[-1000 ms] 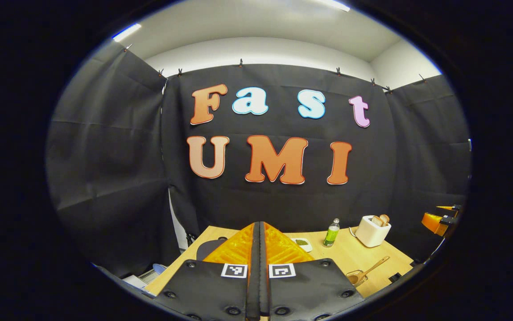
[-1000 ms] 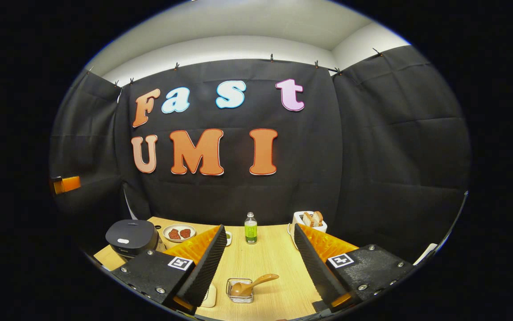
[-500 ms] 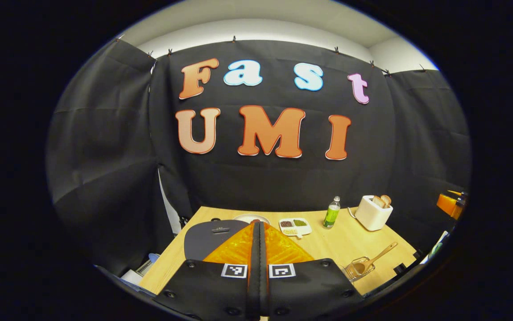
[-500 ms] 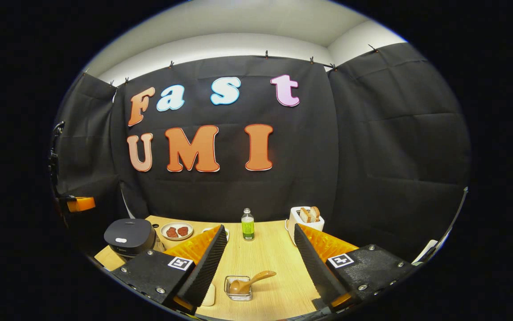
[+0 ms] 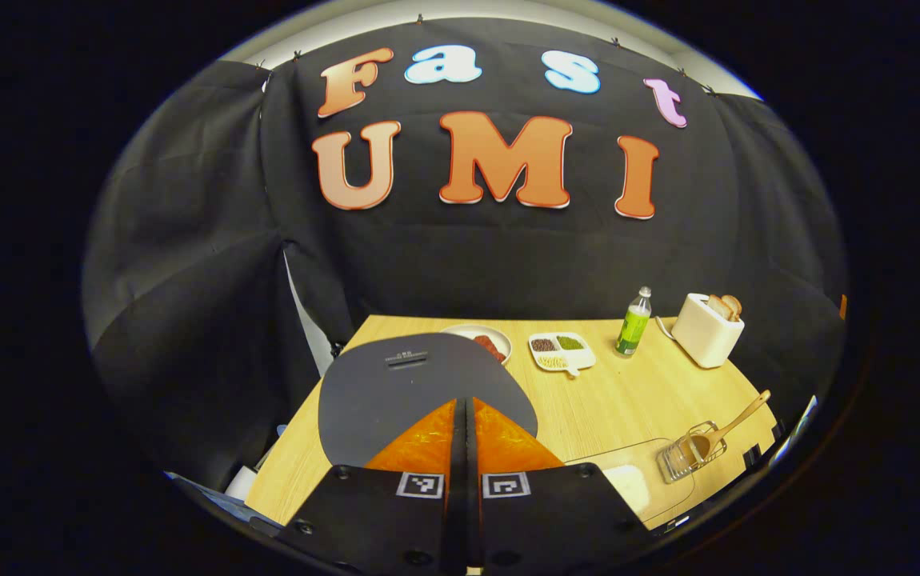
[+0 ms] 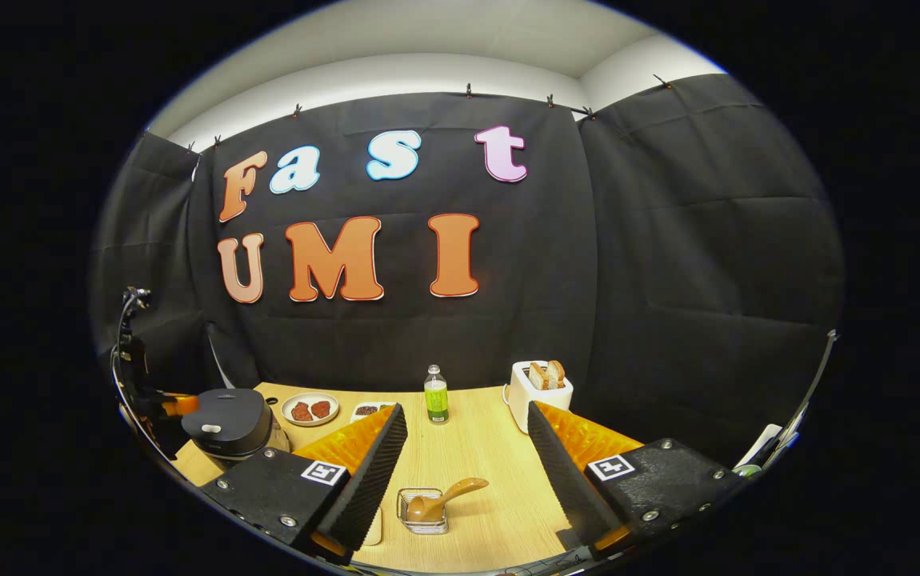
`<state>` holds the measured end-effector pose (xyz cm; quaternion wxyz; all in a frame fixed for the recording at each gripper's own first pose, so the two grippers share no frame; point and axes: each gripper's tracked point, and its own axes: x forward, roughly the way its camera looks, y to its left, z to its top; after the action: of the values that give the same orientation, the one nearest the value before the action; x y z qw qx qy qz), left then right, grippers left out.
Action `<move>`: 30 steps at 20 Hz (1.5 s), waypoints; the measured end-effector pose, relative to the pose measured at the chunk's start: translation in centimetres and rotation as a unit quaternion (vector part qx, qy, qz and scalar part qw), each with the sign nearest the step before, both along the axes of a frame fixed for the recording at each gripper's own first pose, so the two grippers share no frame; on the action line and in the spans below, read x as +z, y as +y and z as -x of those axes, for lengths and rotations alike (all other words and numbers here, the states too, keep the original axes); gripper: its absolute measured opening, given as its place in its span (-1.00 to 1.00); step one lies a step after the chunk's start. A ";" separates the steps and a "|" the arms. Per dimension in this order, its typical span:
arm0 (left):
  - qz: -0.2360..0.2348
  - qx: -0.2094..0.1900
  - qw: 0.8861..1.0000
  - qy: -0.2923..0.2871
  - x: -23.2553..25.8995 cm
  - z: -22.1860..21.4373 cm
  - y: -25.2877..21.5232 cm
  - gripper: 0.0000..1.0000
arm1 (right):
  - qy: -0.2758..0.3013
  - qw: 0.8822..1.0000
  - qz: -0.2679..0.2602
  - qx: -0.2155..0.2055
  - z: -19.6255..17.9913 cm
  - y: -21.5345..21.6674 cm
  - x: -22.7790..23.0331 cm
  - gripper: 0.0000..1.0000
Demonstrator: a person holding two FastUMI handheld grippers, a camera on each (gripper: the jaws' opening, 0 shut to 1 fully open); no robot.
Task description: Close the left gripper, press the button to open the rice cooker; take a wooden spoon from the chopstick holder with the right hand, scoop a spoonful of rice and pour it into the rice cooker, then put the wooden spoon back into the chopstick holder.
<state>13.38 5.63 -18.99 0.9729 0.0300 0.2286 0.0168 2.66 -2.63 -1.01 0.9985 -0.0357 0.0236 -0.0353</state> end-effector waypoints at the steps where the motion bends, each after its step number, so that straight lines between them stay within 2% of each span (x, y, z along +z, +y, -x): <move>1: 0.003 0.003 1.000 0.007 -0.8 -0.3 0.2 -0.93 | 0.002 1.000 0.001 -0.002 0.0 -0.1 -0.1 0.89; 6: 0.006 0.008 0.999 0.034 -3.8 -1.1 1.2 -0.96 | 0.011 1.000 0.000 -0.013 -0.1 -0.7 -0.9 0.88; 8: 0.015 0.009 0.999 0.044 -4.6 -0.9 1.1 -0.92 | 0.014 1.000 -0.001 -0.017 0.0 -0.8 -1.2 0.89; 12: 0.007 0.006 0.999 0.039 -4.8 -0.6 1.0 -0.96 | 0.021 1.000 -0.002 -0.021 -0.2 -0.9 -1.7 0.88; 13: 0.009 0.010 0.999 0.036 -5.0 -0.5 1.1 -0.92 | 0.022 1.000 -0.001 -0.021 -0.3 -0.8 -1.8 0.88; 14: 0.011 0.013 0.999 0.034 -5.2 -0.4 1.2 -0.98 | 0.022 1.000 0.000 -0.021 -0.3 -0.7 -1.9 0.89; 18: 0.007 0.008 0.998 0.054 -5.7 0.1 1.1 -0.91 | 0.028 0.999 0.003 -0.018 -0.4 -0.4 -2.2 0.89; 20: 0.024 0.008 0.998 0.050 -5.8 0.0 1.1 -0.93 | 0.025 1.000 0.001 -0.017 -0.3 -0.3 -2.1 0.89; 21: 0.031 0.008 0.998 0.047 -5.4 -0.1 1.1 -0.96 | 0.024 1.000 -0.001 -0.015 -0.2 -0.2 -2.1 0.89; 22: 0.030 0.005 0.999 0.043 -4.9 -0.2 1.0 -0.91 | 0.023 1.000 -0.001 -0.013 -0.2 -0.1 -1.9 0.89; 24: 0.003 0.000 0.999 0.049 -4.1 0.3 1.0 -0.92 | 0.017 1.000 0.000 -0.013 -0.1 -0.1 -1.5 0.89; 26: -0.027 -0.005 1.000 0.010 -1.4 0.1 0.7 -0.91 | 0.010 1.000 -0.001 -0.011 0.0 -0.1 -1.0 0.89; 27: -0.034 -0.003 0.999 -0.010 0.6 -0.2 0.6 -0.96 | 0.008 1.000 -0.002 -0.011 0.0 -0.1 -1.0 0.89; 30: -0.034 0.005 0.996 -0.077 7.2 -0.1 0.2 -0.92 | 0.006 1.000 -0.005 -0.008 0.1 -0.3 -1.1 0.89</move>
<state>13.53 5.86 -11.75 0.9859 0.0607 0.1529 0.0314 2.55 -2.89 -2.08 0.9981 -0.0306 0.0305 -0.0429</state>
